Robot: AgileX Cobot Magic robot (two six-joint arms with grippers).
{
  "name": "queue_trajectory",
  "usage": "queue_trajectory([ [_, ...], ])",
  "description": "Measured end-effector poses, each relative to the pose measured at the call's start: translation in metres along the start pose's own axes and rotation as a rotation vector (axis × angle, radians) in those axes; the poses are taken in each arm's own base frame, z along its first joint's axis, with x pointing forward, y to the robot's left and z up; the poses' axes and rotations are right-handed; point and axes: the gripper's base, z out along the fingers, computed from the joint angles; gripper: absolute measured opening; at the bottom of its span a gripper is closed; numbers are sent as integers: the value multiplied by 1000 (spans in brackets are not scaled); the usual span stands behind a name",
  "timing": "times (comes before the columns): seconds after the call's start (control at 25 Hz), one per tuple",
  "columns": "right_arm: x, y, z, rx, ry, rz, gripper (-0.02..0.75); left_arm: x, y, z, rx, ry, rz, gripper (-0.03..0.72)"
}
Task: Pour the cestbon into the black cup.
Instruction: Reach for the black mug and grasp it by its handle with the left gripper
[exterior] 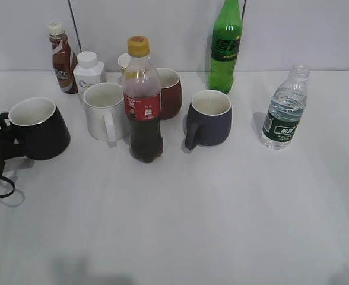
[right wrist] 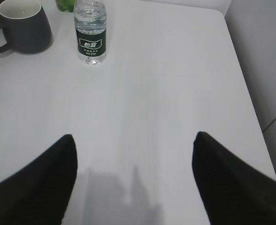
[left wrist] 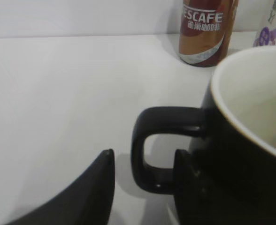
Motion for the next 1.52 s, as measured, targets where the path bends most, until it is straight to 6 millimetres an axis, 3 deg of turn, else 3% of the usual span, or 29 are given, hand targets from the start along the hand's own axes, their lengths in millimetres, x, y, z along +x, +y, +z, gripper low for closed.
queue_trajectory([
  [0.44, 0, 0, 0, 0, 0, 0, 588, -4, 23, 3, 120, -22, 28, 311],
  [0.84, 0, 0, 0, 0, 0, 0, 588, -17, 20, 24, 203, -65, 90, 298],
  [1.0, 0, 0, 0, 0, 0, 0, 588, -16, 21, 32, 212, -74, 98, 254],
  [1.36, 0, 0, 0, 0, 0, 0, 588, -13, 14, 54, 340, -68, 191, 239],
  [1.44, 0, 0, 0, 0, 0, 0, 588, -16, 14, 57, 345, -81, 202, 199],
  [1.52, 0, 0, 0, 0, 0, 0, 588, -18, 13, 58, 348, -90, 205, 96],
])
